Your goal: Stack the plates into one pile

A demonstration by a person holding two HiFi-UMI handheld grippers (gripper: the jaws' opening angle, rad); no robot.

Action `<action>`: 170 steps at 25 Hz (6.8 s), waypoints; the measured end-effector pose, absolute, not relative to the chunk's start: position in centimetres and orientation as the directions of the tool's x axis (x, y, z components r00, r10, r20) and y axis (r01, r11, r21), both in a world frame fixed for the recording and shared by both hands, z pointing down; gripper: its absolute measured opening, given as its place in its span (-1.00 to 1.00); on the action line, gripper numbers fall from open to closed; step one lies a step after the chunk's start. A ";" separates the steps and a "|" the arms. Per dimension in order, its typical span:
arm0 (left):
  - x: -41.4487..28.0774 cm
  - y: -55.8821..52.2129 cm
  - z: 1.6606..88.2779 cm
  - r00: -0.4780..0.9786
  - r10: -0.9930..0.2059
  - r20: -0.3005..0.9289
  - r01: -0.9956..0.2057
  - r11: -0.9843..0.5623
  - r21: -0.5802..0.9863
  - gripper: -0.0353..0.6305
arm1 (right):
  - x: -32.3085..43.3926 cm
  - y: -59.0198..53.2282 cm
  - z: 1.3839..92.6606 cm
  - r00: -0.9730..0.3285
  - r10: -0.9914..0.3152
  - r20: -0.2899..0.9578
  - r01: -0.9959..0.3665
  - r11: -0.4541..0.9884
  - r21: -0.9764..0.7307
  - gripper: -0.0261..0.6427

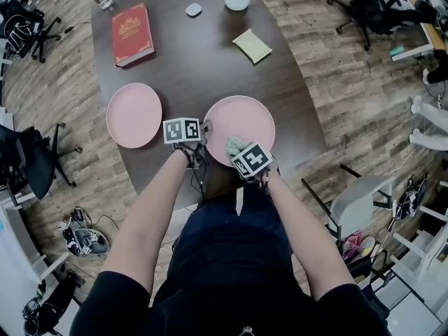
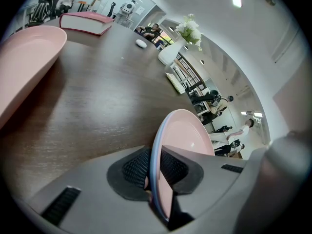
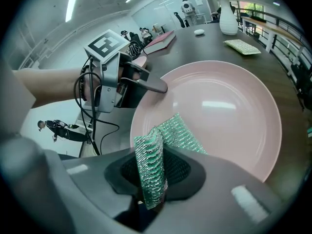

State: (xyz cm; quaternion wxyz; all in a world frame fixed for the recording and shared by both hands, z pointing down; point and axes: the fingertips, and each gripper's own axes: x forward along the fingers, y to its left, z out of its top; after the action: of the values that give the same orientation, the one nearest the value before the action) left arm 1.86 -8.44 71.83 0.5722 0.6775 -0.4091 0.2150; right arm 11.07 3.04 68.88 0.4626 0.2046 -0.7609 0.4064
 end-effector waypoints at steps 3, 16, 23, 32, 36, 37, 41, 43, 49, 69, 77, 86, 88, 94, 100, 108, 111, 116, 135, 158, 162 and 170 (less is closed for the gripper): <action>1.9 -8.4 71.9 0.575 -0.305 0.759 -0.800 -0.013 0.600 -0.75 | 12.1 2.8 69.0 -0.473 0.054 0.880 -0.695 0.590 -0.410 -0.67; 1.8 -8.5 71.9 0.577 -0.303 0.758 -0.799 -0.020 0.601 -0.75 | 15.5 1.2 68.9 -0.421 0.026 0.907 -0.721 0.597 -0.352 -0.67; 1.8 -8.3 72.0 0.582 -0.304 0.754 -0.794 -0.010 0.608 -0.75 | 17.2 0.0 68.9 -0.399 0.004 0.917 -0.736 0.594 -0.323 -0.67; 1.8 -8.3 71.9 0.582 -0.311 0.751 -0.789 0.005 0.614 -0.75 | 17.4 -0.3 68.7 -0.400 -0.003 0.917 -0.734 0.601 -0.318 -0.67; 1.7 -8.3 72.0 0.583 -0.312 0.750 -0.787 0.011 0.617 -0.75 | 17.2 -0.2 68.7 -0.407 -0.009 0.914 -0.734 0.598 -0.321 -0.67; 1.8 -8.2 72.0 0.583 -0.314 0.749 -0.786 0.013 0.618 -0.75 | 17.2 -0.1 68.7 -0.408 -0.010 0.913 -0.733 0.600 -0.321 -0.67; 1.9 -8.2 71.9 0.581 -0.314 0.751 -0.787 0.018 0.616 -0.74 | 17.2 0.3 68.7 -0.414 0.001 0.910 -0.726 0.603 -0.331 -0.67; 1.9 -8.2 72.0 0.581 -0.311 0.752 -0.787 0.021 0.616 -0.74 | 17.0 0.4 68.7 -0.418 0.006 0.908 -0.725 0.601 -0.337 -0.67; 1.9 -8.3 72.0 0.581 -0.314 0.751 -0.784 0.029 0.620 -0.74 | 16.3 1.0 68.8 -0.432 0.024 0.902 -0.720 0.593 -0.360 -0.67; 1.9 -8.2 72.0 0.575 -0.321 0.752 -0.787 0.035 0.616 -0.73 | 9.9 3.4 68.9 -0.512 0.083 0.855 -0.667 0.588 -0.457 -0.67; 1.9 -8.2 71.9 0.576 -0.323 0.750 -0.785 0.035 0.618 -0.73 | 7.2 3.0 68.9 -0.544 0.079 0.836 -0.666 0.565 -0.487 -0.67; 1.9 -8.2 71.8 0.581 -0.319 0.748 -0.781 0.038 0.623 -0.73 | 4.8 1.9 68.8 -0.608 0.043 0.792 -0.662 0.524 -0.537 -0.67; 2.0 -8.1 71.7 0.583 -0.317 0.748 -0.780 0.039 0.625 -0.73 | 4.5 1.6 68.7 -0.618 0.037 0.785 -0.664 0.510 -0.546 -0.67; 2.0 -8.1 72.0 0.589 -0.314 0.745 -0.776 0.039 0.630 -0.73 | 3.9 1.2 69.0 -0.633 0.032 0.774 -0.661 0.497 -0.561 -0.67; 2.0 -8.1 71.9 0.591 -0.310 0.745 -0.776 0.035 0.630 -0.73 | 3.8 1.1 68.9 -0.640 0.035 0.768 -0.656 0.494 -0.570 -0.67; 2.1 -8.1 71.8 0.593 -0.306 0.744 -0.776 0.029 0.630 -0.73 | 4.0 1.4 68.8 -0.634 0.050 0.771 -0.654 0.497 -0.570 -0.67; 2.0 -8.2 71.9 0.594 -0.305 0.744 -0.776 0.028 0.631 -0.73 | 4.1 1.7 68.8 -0.627 0.066 0.776 -0.653 0.499 -0.570 -0.67; 1.9 -8.3 72.0 0.595 -0.304 0.744 -0.775 0.028 0.632 -0.73 | 5.1 2.4 68.8 -0.609 0.104 0.786 -0.645 0.513 -0.567 -0.67; 1.9 -8.3 72.1 0.601 -0.303 0.740 -0.772 0.023 0.636 -0.73 | 12.5 3.0 68.9 -0.478 0.087 0.874 -0.700 0.564 -0.439 -0.67; 2.2 -7.8 71.6 0.609 -0.332 0.720 -0.768 -0.018 0.641 -0.68 | 16.6 0.8 68.4 -0.399 -0.074 0.914 -0.748 0.604 -0.277 -0.67; 2.3 -7.7 70.3 0.618 -0.364 0.697 -0.766 -0.075 0.639 -0.54 | 16.6 0.7 67.8 -0.398 -0.135 0.907 -0.750 0.618 -0.237 -0.67; 0.4 -6.8 66.7 0.554 -0.469 0.688 -0.815 -0.135 0.564 -0.51 | 16.5 -0.7 64.5 -0.423 -0.300 0.855 -0.784 0.595 -0.179 -0.67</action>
State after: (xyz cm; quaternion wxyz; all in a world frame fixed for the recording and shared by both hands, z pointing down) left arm 0.44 -6.85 66.71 0.4901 0.7326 -0.4382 0.1761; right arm 16.51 -0.66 64.49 0.4137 0.3424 -0.7913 0.2923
